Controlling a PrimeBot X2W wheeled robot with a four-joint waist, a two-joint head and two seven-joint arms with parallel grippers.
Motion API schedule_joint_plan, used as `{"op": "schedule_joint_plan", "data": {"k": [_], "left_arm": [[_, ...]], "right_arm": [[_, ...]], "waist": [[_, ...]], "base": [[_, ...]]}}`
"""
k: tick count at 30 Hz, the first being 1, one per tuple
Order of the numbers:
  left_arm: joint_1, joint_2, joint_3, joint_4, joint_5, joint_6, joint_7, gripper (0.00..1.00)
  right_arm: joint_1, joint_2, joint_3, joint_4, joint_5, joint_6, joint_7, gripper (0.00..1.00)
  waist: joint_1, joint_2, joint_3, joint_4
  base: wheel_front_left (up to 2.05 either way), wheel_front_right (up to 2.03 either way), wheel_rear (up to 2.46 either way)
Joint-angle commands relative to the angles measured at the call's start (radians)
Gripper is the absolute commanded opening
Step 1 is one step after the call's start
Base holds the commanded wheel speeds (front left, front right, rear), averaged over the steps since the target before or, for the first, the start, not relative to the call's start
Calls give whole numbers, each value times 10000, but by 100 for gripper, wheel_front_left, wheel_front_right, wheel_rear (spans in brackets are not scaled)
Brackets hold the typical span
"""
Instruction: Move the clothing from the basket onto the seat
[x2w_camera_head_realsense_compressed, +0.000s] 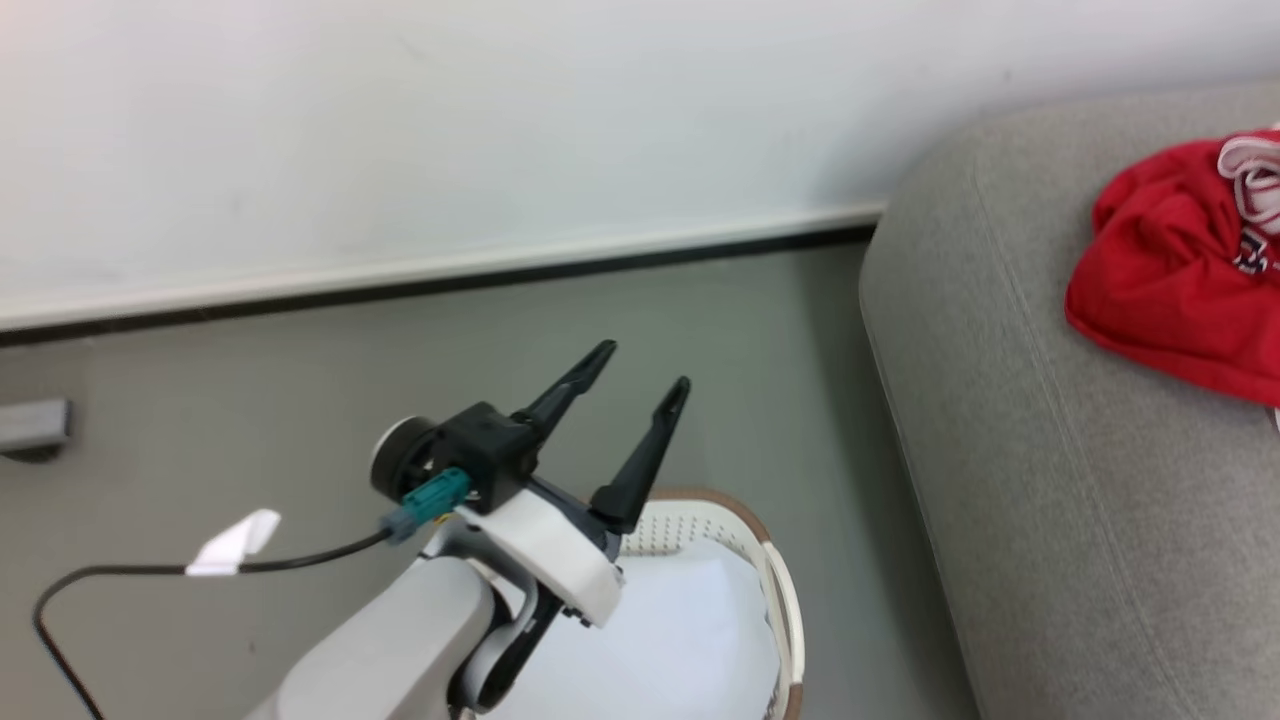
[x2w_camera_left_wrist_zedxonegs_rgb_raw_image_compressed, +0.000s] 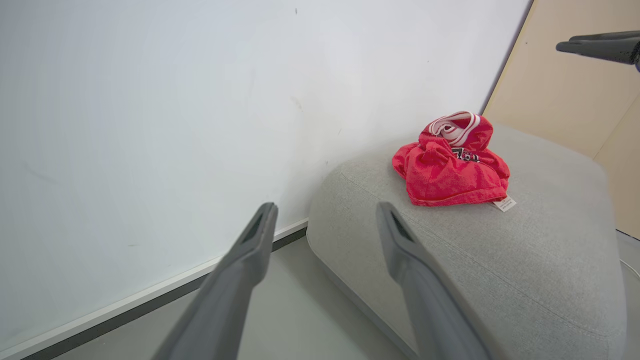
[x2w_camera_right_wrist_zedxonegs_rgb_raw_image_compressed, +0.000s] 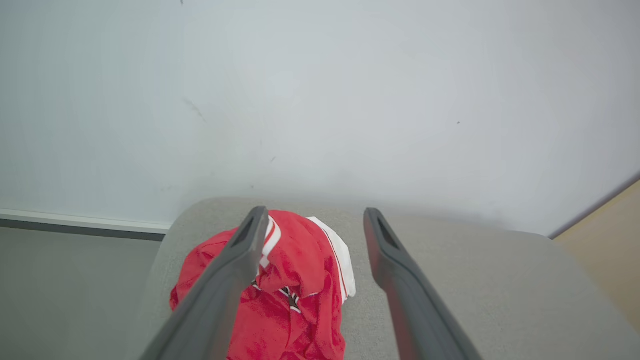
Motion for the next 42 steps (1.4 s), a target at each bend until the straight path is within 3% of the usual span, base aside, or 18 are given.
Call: {"op": "schedule_joint_plan", "data": {"k": [1, 7, 11, 12, 17, 25, 35, 42], "left_arm": [[299, 116, 193, -130, -119, 69, -34, 100], [1254, 334, 1342, -619, -347, 260, -32, 100], [1922, 493, 1943, -733, -196, 584, -33, 100], [1922, 493, 1943, -733, -196, 584, -33, 100], [2879, 611, 2880, -887, -176, 950, -28, 100], [4445, 301, 4777, -839, 88, 1283, -29, 100], [5540, -833, 6469, -291, 1433, 523, -30, 100], [5809, -1704, 7486, -1, 2425, -249, -30, 100]], "right_arm": [[311, 270, -96, -230, -69, -23, -162, 100], [1295, 1383, -297, -1211, -691, -23, -759, 100], [2165, 2470, -332, -1615, -1008, -23, -1257, 100], [2165, 2470, -332, -1615, -1008, -23, -1257, 100], [3313, 3796, -243, -1712, -1249, -23, -2083, 100], [4625, 5294, 72, -1273, -1628, -23, -4060, 100], [5693, 6620, -634, -1506, -2011, -23, -4472, 100], [5774, 6748, -483, -1515, -2380, -23, -4469, 100]], "waist": [[4, 0, -699, 339], [4, 0, -1467, 780], [4, 0, -1978, 1029], [4, 0, -1978, 1029], [4, 0, -2397, 1276], [4, 0, -2465, 1463], [4, 0, -2326, 1523], [4, 0, -2346, 1483]], "base": [[0, 0, 0], [0, 0, 0], [0, 0, 0], [0, 0, 0], [0, 0, 0], [0, 0, 0], [0, 0, 0], [0, 0, 0]]}}
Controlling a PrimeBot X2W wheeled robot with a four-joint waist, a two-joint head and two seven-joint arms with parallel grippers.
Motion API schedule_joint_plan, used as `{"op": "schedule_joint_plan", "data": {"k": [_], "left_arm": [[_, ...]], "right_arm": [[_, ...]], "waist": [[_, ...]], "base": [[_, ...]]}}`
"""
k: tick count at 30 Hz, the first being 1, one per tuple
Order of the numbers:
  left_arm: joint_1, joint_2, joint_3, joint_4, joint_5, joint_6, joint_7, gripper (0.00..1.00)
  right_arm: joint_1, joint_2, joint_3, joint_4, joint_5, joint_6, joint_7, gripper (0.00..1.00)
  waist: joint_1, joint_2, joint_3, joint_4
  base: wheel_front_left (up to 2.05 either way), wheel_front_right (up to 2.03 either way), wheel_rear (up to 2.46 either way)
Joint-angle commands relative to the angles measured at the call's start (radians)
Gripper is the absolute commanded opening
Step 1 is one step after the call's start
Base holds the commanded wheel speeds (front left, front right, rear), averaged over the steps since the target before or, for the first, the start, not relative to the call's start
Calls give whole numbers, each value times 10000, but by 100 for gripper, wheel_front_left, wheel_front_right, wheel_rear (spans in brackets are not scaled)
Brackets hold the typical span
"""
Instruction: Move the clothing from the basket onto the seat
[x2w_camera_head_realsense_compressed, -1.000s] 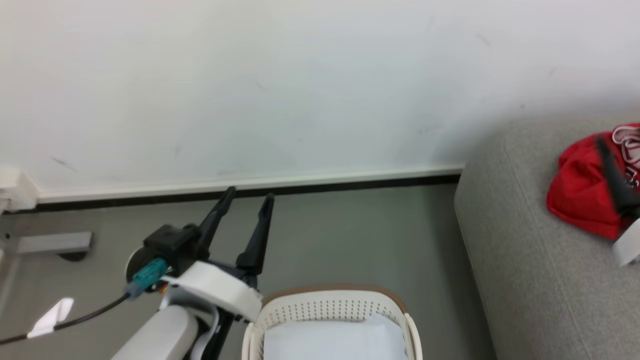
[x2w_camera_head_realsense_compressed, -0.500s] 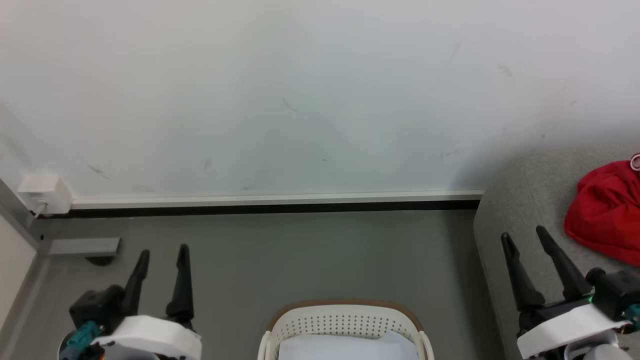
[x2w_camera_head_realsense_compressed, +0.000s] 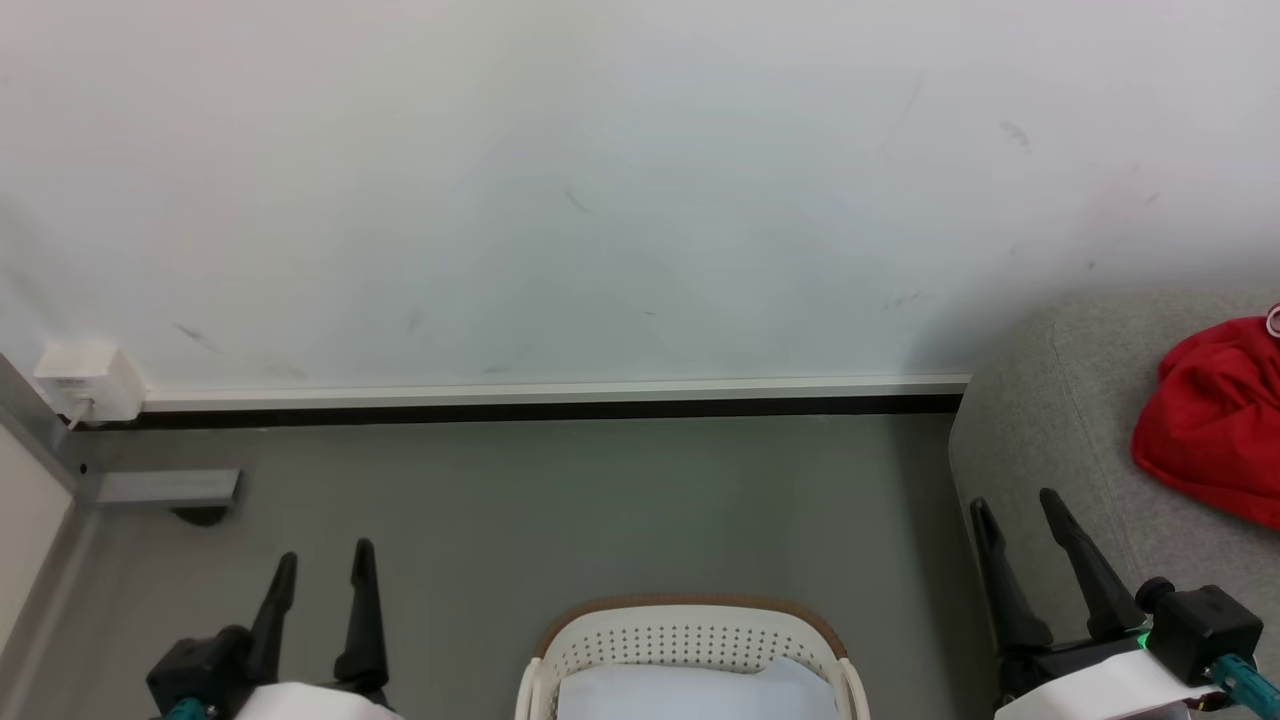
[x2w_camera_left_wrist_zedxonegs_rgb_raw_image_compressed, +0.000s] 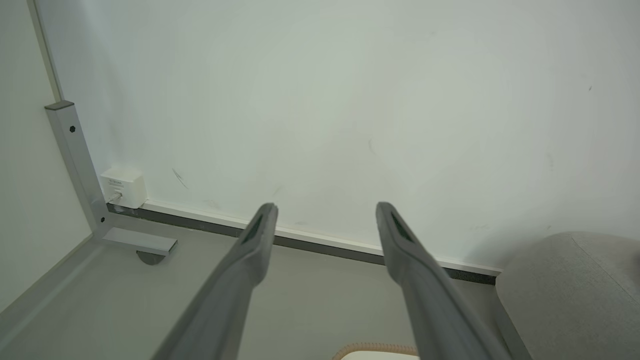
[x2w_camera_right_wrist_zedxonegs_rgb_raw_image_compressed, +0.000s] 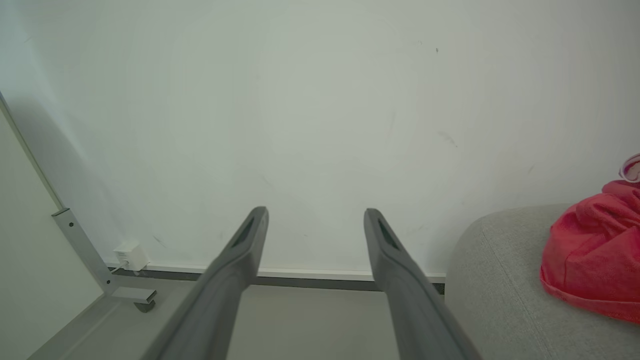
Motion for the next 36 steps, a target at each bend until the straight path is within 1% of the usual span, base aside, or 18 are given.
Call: {"op": "schedule_joint_plan", "data": {"k": [1, 10, 11, 14, 27, 36], "left_arm": [[129, -17, 103, 53, 218, -65, -7, 100], [51, -504, 906, 312, 830, -759, -7, 100], [33, -517, 904, 303, 707, -762, 1, 0], [97, -623, 890, 541, 691, -769, 42, 0], [-30, -673, 1123, 490, -1614, -991, 727, 0], [-73, -704, 1222, 415, -3018, -1128, 1095, 0]], "right_arm": [[45, -46, 40, 28, -113, -23, -29, 100], [-88, -87, 219, 156, -57, -23, -30, 100], [-39, -24, 234, 137, -15, 0, 0, 0], [108, 45, 271, 323, 33, 0, 42, 0], [168, 183, -318, 213, 2095, -2, 645, 0], [205, 272, -684, 151, 3336, -4, 1021, 0]], "waist": [[0, 0, -9, -5], [0, 0, -49, -39], [0, 0, -50, -39], [0, 0, -52, -39], [0, 0, -57, 17], [0, 0, -60, 56]], "base": [[0, 0, 0], [0, 0, 0], [0, 0, 0], [0, 0, 0], [0, 0, 0], [0, 0, 0]]}}
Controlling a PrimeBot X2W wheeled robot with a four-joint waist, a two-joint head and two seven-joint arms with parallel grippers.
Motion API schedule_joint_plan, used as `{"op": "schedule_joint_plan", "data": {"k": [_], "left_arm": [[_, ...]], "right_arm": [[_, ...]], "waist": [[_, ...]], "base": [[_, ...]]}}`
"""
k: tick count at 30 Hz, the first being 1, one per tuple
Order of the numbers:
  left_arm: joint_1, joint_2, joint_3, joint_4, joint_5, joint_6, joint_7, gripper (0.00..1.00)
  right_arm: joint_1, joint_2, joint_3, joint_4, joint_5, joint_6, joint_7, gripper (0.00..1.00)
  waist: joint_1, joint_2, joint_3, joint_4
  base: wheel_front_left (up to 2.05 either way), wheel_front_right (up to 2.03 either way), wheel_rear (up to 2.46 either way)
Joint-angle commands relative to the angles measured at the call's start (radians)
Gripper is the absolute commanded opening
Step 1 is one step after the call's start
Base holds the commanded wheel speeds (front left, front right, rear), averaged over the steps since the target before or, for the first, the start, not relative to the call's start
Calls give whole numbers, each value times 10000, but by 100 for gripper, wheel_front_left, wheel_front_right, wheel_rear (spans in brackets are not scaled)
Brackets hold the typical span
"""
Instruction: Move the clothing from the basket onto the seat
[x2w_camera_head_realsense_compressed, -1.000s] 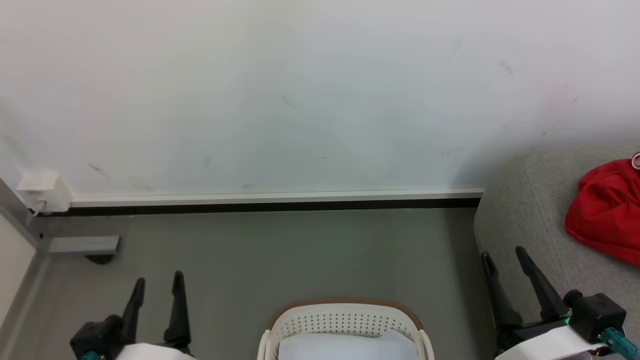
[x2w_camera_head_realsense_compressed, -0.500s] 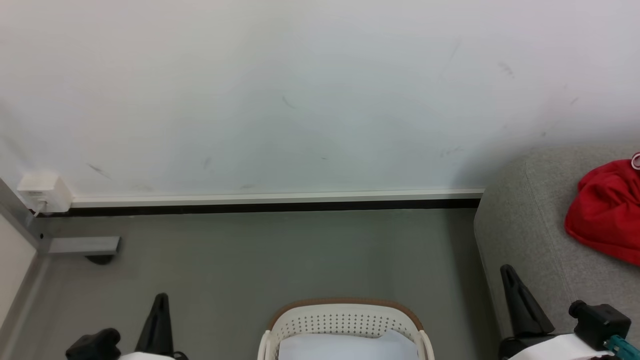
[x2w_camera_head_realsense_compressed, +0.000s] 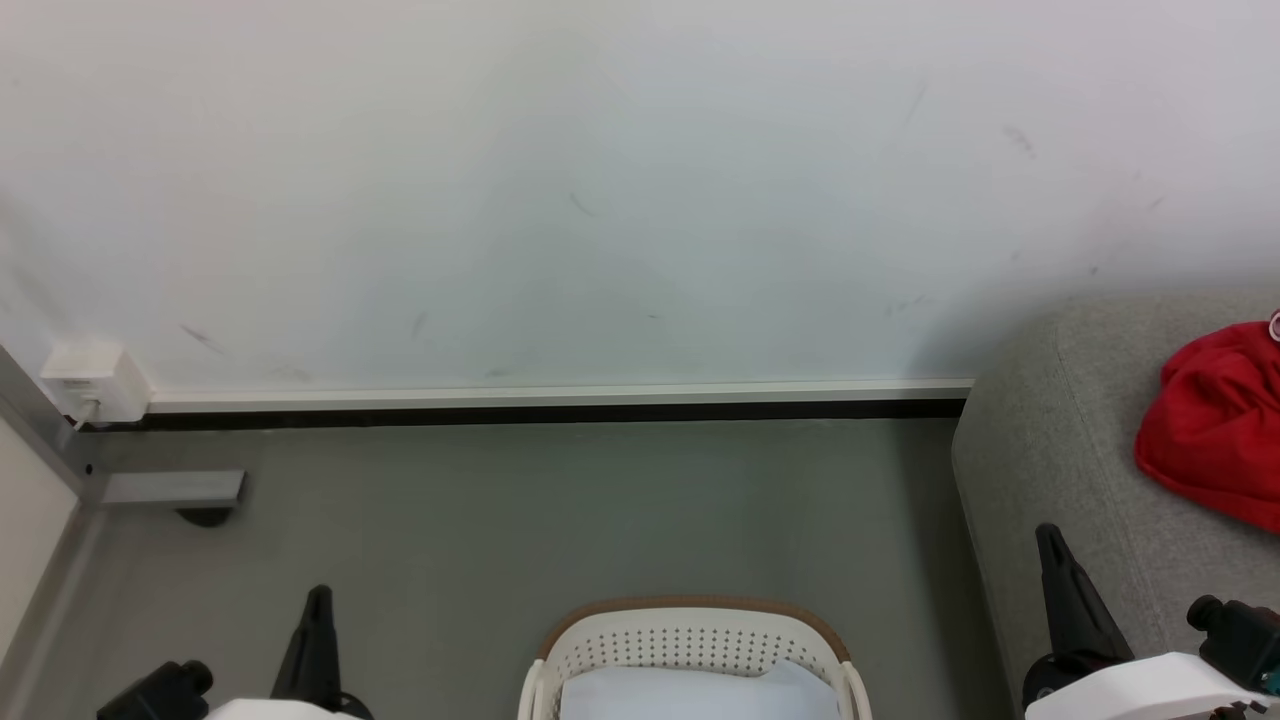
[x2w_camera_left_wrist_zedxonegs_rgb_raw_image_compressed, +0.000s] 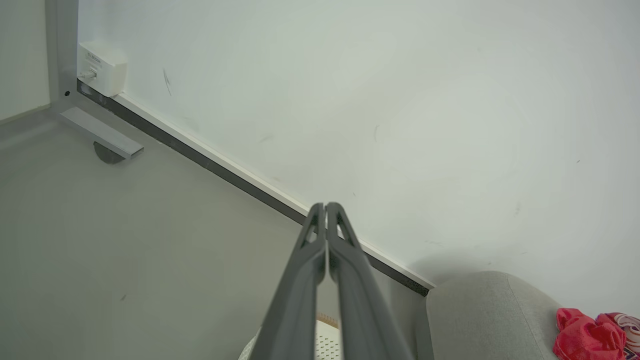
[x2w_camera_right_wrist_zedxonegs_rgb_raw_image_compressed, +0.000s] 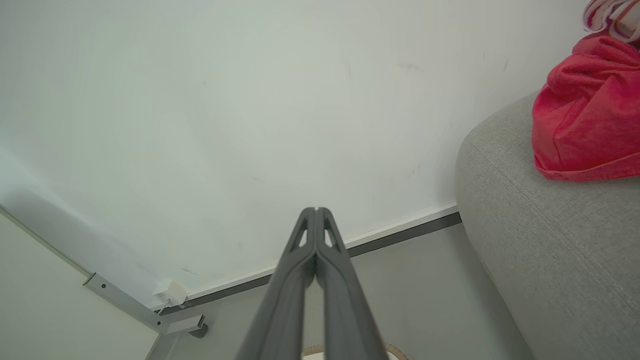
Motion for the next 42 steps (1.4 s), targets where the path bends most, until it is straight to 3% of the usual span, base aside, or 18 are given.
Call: {"op": "schedule_joint_plan", "data": {"k": [1, 42], "left_arm": [[-236, 29, 81, -174, -367, -65, 78, 0], [-450, -77, 499, -331, -5129, -529, 1423, 0]], "right_arm": [[-92, -20, -144, -170, 349, -4, 82, 0], [59, 337, -1445, -379, 4521, -10, 1406, 0]], "waist": [[0, 0, -1, 6], [0, 0, -14, 178]], "base": [[0, 0, 0], [0, 0, 0]]}}
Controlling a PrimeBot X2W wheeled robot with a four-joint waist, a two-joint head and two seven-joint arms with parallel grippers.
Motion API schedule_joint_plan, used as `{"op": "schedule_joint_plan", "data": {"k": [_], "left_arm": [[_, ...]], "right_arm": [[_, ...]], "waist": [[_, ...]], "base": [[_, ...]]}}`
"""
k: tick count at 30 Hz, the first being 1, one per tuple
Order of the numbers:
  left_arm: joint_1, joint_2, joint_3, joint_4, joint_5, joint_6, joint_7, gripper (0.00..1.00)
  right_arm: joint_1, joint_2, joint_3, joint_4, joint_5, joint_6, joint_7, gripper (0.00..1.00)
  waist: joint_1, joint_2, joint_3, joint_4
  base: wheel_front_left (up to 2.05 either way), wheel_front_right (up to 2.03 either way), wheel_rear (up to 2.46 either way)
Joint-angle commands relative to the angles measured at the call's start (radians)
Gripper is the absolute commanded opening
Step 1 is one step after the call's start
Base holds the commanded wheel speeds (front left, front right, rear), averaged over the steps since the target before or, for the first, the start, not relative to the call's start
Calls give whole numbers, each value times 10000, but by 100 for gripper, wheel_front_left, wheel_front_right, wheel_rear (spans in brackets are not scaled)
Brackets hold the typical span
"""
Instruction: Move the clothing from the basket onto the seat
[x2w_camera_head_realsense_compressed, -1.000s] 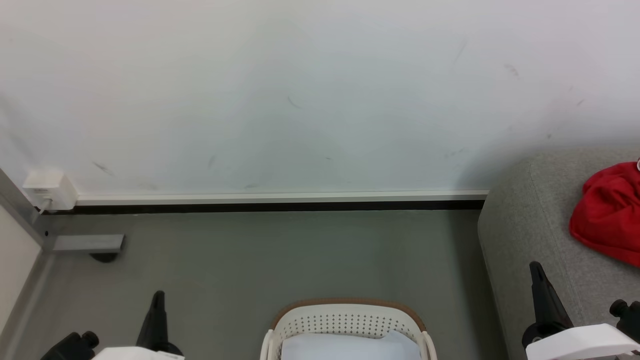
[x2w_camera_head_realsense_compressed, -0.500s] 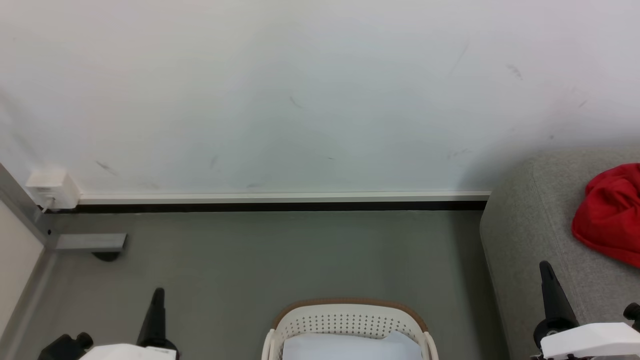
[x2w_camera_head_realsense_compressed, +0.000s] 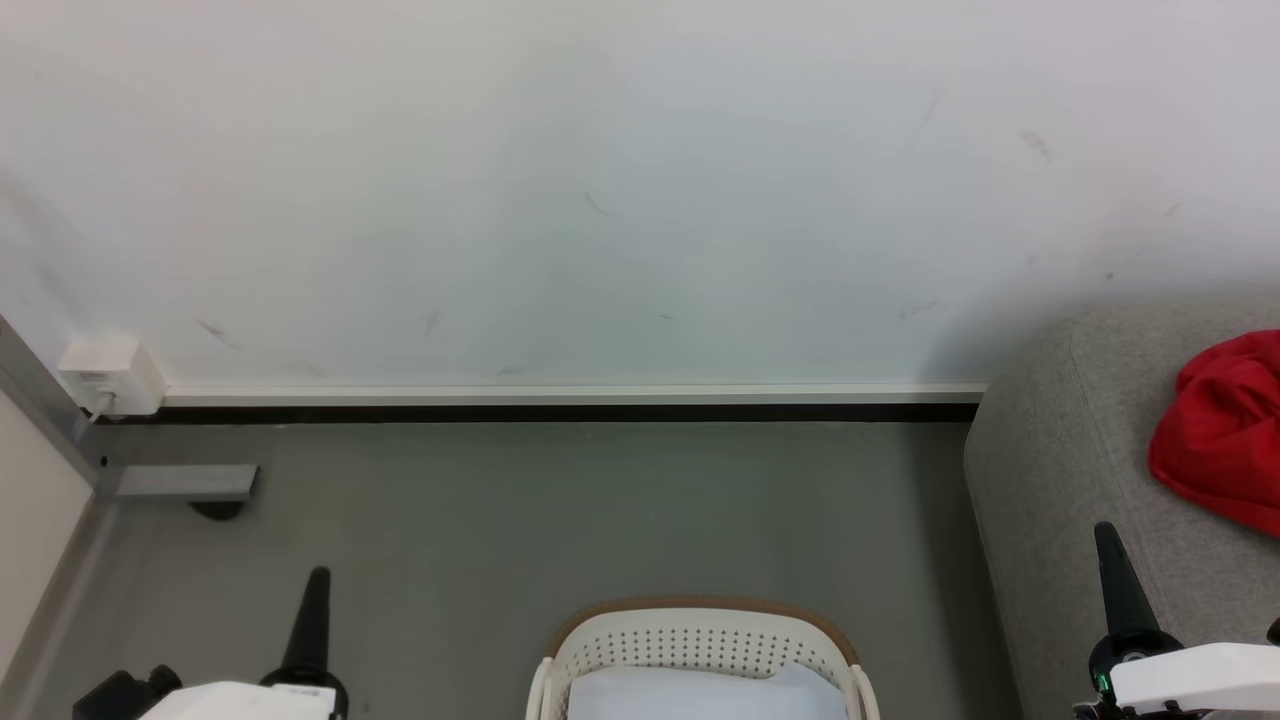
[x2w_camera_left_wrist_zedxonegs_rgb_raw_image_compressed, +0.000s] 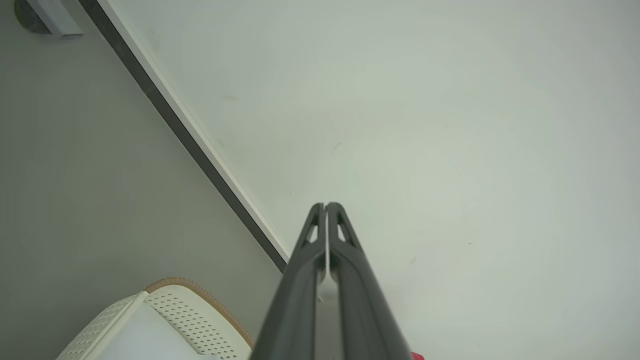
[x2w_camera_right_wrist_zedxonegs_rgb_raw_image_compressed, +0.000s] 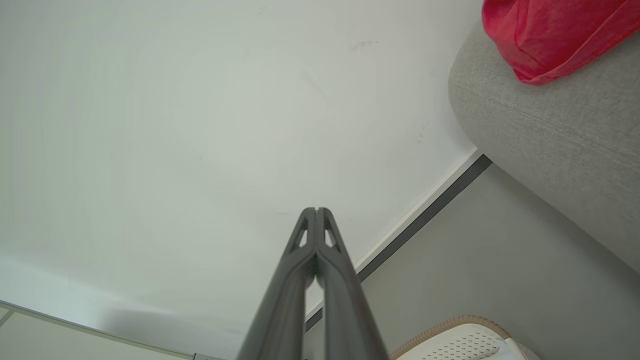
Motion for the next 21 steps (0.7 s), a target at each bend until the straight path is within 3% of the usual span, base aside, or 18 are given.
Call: {"op": "schedule_joint_plan", "data": {"k": [1, 21], "left_arm": [[-199, 28, 69, -119, -187, -63, 50, 0], [-276, -12, 220, -169, -1951, -231, 548, 0]], "right_arm": [[9, -4, -89, -119, 216, -11, 55, 0], [80, 145, -595, -187, 1728, -14, 556, 0]], "waist": [[0, -1, 0, 3], [0, -1, -7, 90]], "base": [[0, 0, 0], [0, 0, 0]]}}
